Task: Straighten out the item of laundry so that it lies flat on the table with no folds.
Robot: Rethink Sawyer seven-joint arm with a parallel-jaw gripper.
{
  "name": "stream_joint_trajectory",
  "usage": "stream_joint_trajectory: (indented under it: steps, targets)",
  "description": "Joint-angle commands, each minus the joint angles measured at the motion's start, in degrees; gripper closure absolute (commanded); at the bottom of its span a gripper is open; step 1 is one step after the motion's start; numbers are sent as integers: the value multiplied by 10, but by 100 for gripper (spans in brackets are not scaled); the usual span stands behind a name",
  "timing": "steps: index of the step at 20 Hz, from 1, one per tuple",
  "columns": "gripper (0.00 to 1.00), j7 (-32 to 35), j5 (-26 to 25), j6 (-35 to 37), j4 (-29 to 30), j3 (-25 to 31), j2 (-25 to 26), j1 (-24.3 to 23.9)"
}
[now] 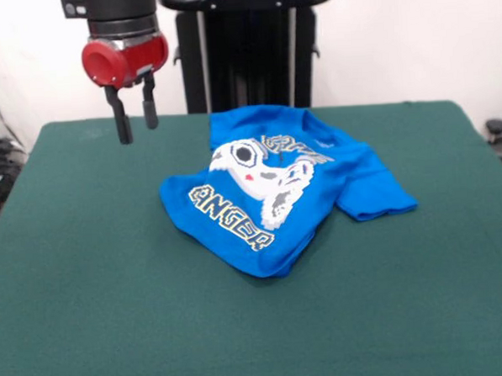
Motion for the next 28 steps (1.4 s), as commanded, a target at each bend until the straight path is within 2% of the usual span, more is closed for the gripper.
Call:
stream_joint_trajectory:
  steps: [1,6,13,15,17,18,28]
  targets:
    - [0,91,27,14,-56,67,45,-11]
    - [0,79,19,-26,-57,76,32,-13]
    - [0,152,-19,-47,-92,46,76,13]
    - [0,155,-42,-62,-99,34,91,21]
    - [0,144,-42,-82,-99,41,85,13]
    - [100,142,-44,-87,-100,40,86,12]
    - [100,139,-28,-98,-104,45,82,8]
